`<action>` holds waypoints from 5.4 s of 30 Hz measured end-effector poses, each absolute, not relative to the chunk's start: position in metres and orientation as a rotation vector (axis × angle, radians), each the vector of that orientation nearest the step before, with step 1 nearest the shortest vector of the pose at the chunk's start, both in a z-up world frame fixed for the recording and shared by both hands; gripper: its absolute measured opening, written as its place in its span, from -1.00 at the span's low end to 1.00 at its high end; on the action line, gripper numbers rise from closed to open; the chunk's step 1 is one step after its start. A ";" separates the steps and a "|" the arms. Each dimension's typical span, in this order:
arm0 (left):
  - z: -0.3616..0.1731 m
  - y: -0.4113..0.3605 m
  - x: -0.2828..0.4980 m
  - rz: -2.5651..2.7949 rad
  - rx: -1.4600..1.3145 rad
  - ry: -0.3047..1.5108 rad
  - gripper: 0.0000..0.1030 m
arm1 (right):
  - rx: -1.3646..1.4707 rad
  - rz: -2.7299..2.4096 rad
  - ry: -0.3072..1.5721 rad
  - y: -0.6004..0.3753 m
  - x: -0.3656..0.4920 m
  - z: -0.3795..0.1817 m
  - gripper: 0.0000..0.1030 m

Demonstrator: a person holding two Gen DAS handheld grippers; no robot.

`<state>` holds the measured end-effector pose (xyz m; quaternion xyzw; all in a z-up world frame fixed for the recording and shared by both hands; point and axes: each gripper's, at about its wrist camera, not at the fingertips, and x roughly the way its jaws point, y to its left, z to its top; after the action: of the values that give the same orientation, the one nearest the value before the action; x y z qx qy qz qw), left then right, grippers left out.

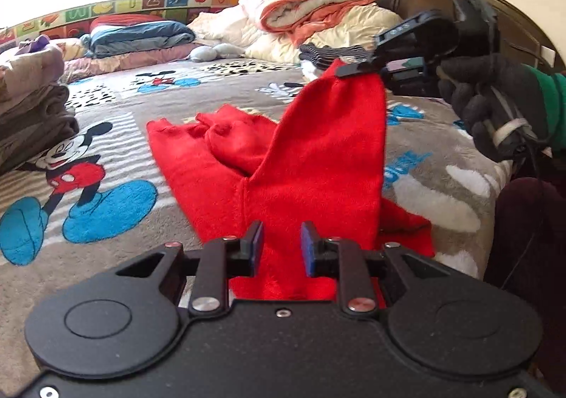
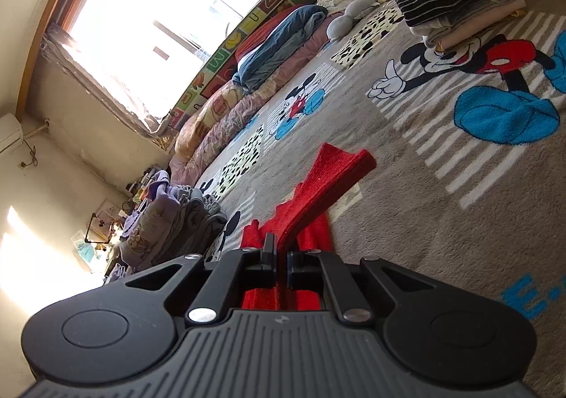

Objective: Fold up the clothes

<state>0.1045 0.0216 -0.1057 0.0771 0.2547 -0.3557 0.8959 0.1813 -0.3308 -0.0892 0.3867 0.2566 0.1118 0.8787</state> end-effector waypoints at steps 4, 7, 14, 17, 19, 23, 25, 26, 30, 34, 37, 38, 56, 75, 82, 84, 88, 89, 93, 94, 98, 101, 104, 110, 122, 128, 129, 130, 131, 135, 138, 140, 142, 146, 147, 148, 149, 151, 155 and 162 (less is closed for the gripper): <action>-0.107 0.015 0.091 -0.853 0.236 0.498 0.26 | 0.764 0.213 0.567 -0.319 0.195 -0.076 -0.85; -0.116 0.006 0.084 -0.914 0.309 0.534 0.26 | 0.715 0.205 0.594 -0.307 0.210 -0.065 -0.85; -0.134 0.004 0.079 -0.940 0.364 0.599 0.26 | 0.648 0.199 0.659 -0.278 0.246 -0.056 -0.85; -0.134 0.011 0.083 -0.951 0.312 0.609 0.26 | 0.615 0.202 0.686 -0.263 0.259 -0.054 -0.85; -0.134 0.014 0.085 -0.957 0.286 0.617 0.26 | 0.589 0.206 0.700 -0.251 0.268 -0.053 -0.85; -0.132 0.021 0.090 -0.971 0.216 0.632 0.26 | 0.529 0.214 0.720 -0.227 0.286 -0.051 -0.85; -0.132 0.024 0.094 -0.976 0.181 0.643 0.26 | 0.499 0.210 0.731 -0.216 0.295 -0.052 -0.85; -0.131 0.025 0.095 -0.977 0.166 0.651 0.26 | 0.493 0.207 0.739 -0.212 0.301 -0.054 -0.85; -0.131 0.033 0.101 -0.989 0.102 0.671 0.26 | 0.504 0.194 0.757 -0.199 0.321 -0.063 -0.85; -0.131 0.041 0.105 -0.989 0.050 0.687 0.26 | 0.555 0.225 0.735 -0.193 0.338 -0.067 -0.61; -0.130 0.044 0.105 -0.987 0.039 0.686 0.26 | 0.558 0.239 0.709 -0.204 0.337 -0.067 -0.22; -0.130 0.045 0.105 -0.987 0.037 0.687 0.26 | 0.543 0.238 0.711 -0.208 0.337 -0.069 -0.18; -0.129 0.051 0.111 -0.999 -0.040 0.731 0.26 | 0.402 0.418 0.714 -0.203 0.324 -0.104 -0.82; -0.087 0.050 0.103 -0.883 0.014 0.479 0.27 | 0.036 0.556 0.636 -0.192 0.258 -0.074 -0.60; -0.126 0.014 0.127 -0.863 0.122 0.693 0.41 | -0.028 0.547 0.753 -0.172 0.247 -0.115 -0.62; -0.120 0.016 0.123 -0.863 0.108 0.682 0.42 | -0.026 0.532 0.752 -0.169 0.248 -0.117 -0.62; -0.115 0.027 0.110 -0.844 0.096 0.633 0.42 | -0.038 0.531 0.706 -0.173 0.233 -0.102 -0.58; -0.114 0.030 0.107 -0.839 0.091 0.618 0.41 | -0.033 0.537 0.690 -0.177 0.227 -0.096 -0.55; -0.110 0.038 0.092 -0.799 0.111 0.556 0.42 | -0.010 0.517 0.630 -0.208 0.191 -0.084 -0.32; -0.112 0.037 0.088 -0.787 0.125 0.544 0.42 | -0.012 0.506 0.621 -0.216 0.179 -0.085 -0.32; -0.115 0.034 0.080 -0.756 0.170 0.513 0.42 | -0.037 0.456 0.577 -0.246 0.129 -0.093 -0.32; -0.117 0.032 0.070 -0.732 0.228 0.488 0.42 | -0.052 0.444 0.536 -0.257 0.092 -0.101 -0.29; -0.121 0.026 0.055 -0.691 0.341 0.477 0.42 | -0.111 0.452 0.491 -0.260 0.059 -0.109 -0.23; -0.138 0.015 0.033 -0.627 0.581 0.468 0.42 | -0.404 0.499 0.459 -0.239 0.009 -0.134 -0.09; -0.175 -0.025 0.024 -0.438 0.996 0.281 0.42 | -0.822 0.370 0.343 -0.195 0.008 -0.167 0.06; -0.171 -0.025 0.023 -0.368 0.961 0.321 0.29 | -0.814 0.363 0.325 -0.191 0.016 -0.170 0.00; -0.173 -0.027 0.024 -0.372 0.970 0.319 0.17 | -0.821 0.364 0.320 -0.190 0.015 -0.170 -0.05; -0.174 -0.029 0.025 -0.374 0.972 0.319 0.12 | -0.832 0.365 0.312 -0.188 0.014 -0.171 -0.13; -0.174 -0.030 0.027 -0.367 0.956 0.324 0.10 | -0.834 0.372 0.309 -0.188 0.013 -0.172 -0.18; -0.170 -0.028 0.036 -0.362 0.847 0.369 -0.16 | -0.803 0.413 0.326 -0.185 0.017 -0.174 -0.50; -0.171 -0.033 0.035 -0.364 0.826 0.389 -0.48 | -0.753 0.434 0.354 -0.186 0.021 -0.171 -0.61; -0.171 -0.036 0.035 -0.355 0.823 0.390 -0.56 | -0.728 0.445 0.362 -0.188 0.020 -0.167 -0.64; -0.169 -0.037 0.032 -0.354 0.821 0.390 -0.64 | -0.714 0.451 0.362 -0.189 0.019 -0.165 -0.65; -0.165 -0.035 0.024 -0.359 0.835 0.387 -0.68 | -0.694 0.463 0.356 -0.190 0.013 -0.160 -0.66; -0.164 -0.034 0.021 -0.362 0.843 0.387 -0.68 | -0.693 0.468 0.354 -0.190 0.010 -0.160 -0.66; -0.163 -0.034 0.017 -0.370 0.851 0.389 -0.68 | -0.691 0.473 0.352 -0.191 0.008 -0.159 -0.66; -0.161 -0.033 0.013 -0.378 0.860 0.391 -0.68 | -0.692 0.477 0.349 -0.191 0.004 -0.158 -0.66; -0.156 -0.030 0.000 -0.402 0.876 0.389 -0.68 | -0.692 0.491 0.345 -0.191 -0.006 -0.153 -0.66; -0.142 -0.028 -0.026 -0.463 0.886 0.382 -0.68 | -0.679 0.513 0.318 -0.200 -0.033 -0.137 -0.66; -0.085 -0.014 -0.025 -0.507 0.679 0.344 -0.67 | -0.560 0.498 0.243 -0.220 -0.060 -0.102 -0.67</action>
<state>-0.0250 -0.0142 -0.0851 0.3279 0.1661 -0.2446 0.8972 -0.0596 -0.2201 -0.1022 -0.2728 0.1184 0.2425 0.9234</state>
